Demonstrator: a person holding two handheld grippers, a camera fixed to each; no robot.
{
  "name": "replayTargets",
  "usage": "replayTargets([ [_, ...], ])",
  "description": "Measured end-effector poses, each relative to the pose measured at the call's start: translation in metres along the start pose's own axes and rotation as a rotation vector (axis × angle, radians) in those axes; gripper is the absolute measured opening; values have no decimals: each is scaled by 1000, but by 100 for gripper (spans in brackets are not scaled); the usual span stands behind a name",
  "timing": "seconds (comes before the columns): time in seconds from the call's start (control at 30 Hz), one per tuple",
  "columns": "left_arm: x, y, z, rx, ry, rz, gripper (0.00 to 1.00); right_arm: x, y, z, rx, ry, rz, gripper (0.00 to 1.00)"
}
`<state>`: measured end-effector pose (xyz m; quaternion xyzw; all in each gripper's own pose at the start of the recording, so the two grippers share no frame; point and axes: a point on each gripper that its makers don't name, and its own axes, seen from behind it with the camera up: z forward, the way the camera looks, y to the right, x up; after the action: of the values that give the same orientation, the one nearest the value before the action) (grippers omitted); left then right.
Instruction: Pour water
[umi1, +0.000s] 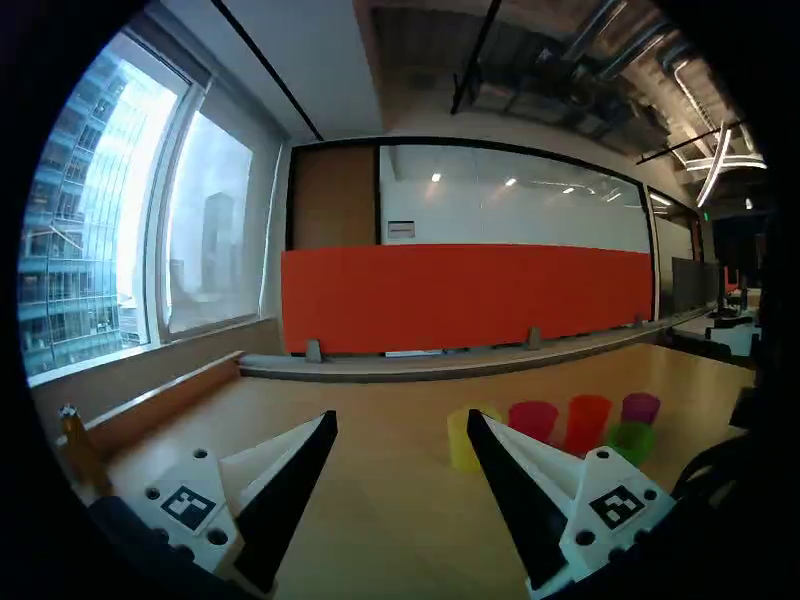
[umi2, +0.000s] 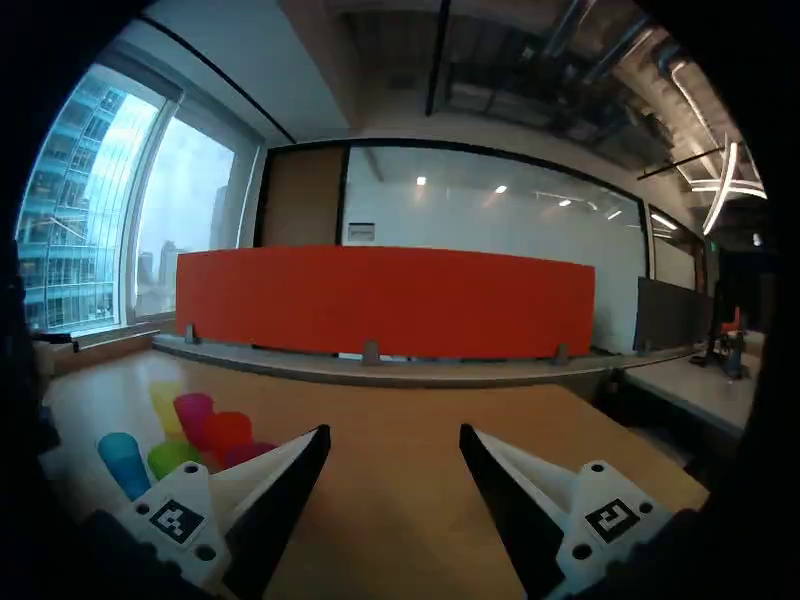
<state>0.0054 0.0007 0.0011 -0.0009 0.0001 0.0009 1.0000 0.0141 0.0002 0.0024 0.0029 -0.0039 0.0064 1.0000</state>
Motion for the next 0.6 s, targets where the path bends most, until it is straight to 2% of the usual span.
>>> replayTargets([
  [0.1, 17, 3, 3, -10, 0, 1, 97, 15, 0, 1, 12, -8, 20, 100],
  [0.27, 44, 10, 7, -47, -1, -26, 97, 41, 0, 3, 41, -11, 37, 100],
  [0.37, 63, 13, 9, -67, -3, -38, 97, 59, 2, 4, 48, -7, 35, 100],
  [0.6, 115, 18, 13, -113, 26, -24, 97, 102, -3, 2, 83, 2, 15, 100],
])
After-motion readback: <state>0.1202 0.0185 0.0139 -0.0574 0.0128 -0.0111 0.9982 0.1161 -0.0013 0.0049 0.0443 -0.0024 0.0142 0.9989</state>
